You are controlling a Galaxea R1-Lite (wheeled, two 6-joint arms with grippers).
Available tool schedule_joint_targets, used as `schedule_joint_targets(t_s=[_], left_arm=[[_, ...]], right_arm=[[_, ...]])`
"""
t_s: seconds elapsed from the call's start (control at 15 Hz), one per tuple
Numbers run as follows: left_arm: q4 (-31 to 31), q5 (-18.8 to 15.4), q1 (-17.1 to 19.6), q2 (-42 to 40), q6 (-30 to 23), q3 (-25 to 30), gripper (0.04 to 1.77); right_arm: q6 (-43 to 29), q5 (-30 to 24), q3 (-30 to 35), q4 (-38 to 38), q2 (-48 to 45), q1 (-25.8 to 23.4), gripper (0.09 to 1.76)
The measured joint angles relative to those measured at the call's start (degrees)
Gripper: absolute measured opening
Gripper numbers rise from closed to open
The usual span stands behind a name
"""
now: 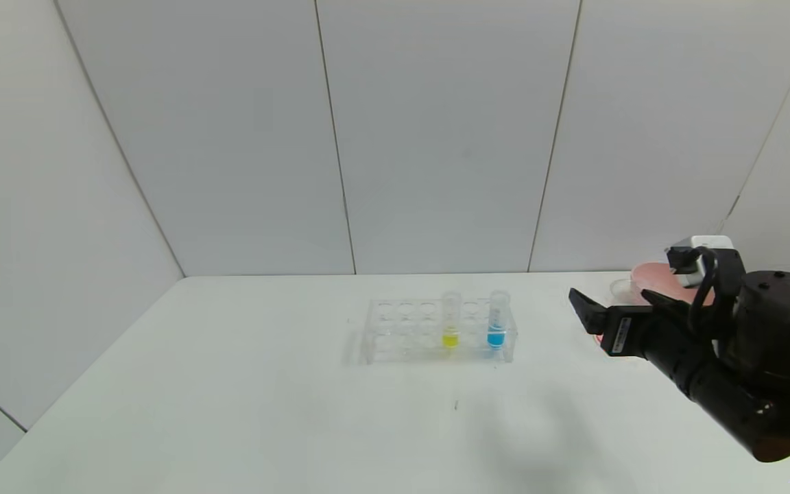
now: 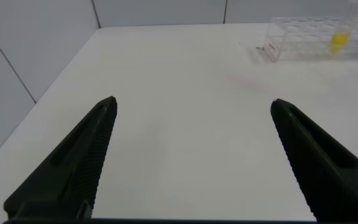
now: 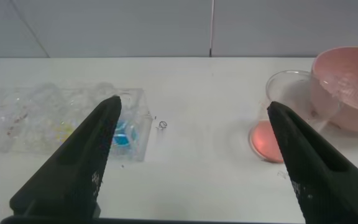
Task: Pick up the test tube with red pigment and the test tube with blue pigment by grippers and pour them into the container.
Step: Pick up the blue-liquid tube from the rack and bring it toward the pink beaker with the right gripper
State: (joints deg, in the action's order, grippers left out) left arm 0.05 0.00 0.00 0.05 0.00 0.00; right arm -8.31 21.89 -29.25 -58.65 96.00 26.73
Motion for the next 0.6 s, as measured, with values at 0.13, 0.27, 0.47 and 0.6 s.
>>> schedule_joint_targets(t_s=[0.13,0.27,0.47,0.6], left_arm=[[0.0,0.0,0.0,0.0,0.0,0.0,1.76],[0.0,0.0,0.0,0.0,0.0,0.0,1.76],[0.0,0.0,0.0,0.0,0.0,0.0,1.76],[0.0,0.0,0.0,0.0,0.0,0.0,1.76]], right_arm=[[-0.2,3.9,0.3,-6.5,3.0,4.0,1.69],[-0.2,7.5,0.3,-12.1,6.9,7.7,1.69],[-0.2,11.0,0.2,-13.9,11.7,12.7,1.7],[-0.1,11.5,-0.3,-14.2,14.2,14.1,1.7]])
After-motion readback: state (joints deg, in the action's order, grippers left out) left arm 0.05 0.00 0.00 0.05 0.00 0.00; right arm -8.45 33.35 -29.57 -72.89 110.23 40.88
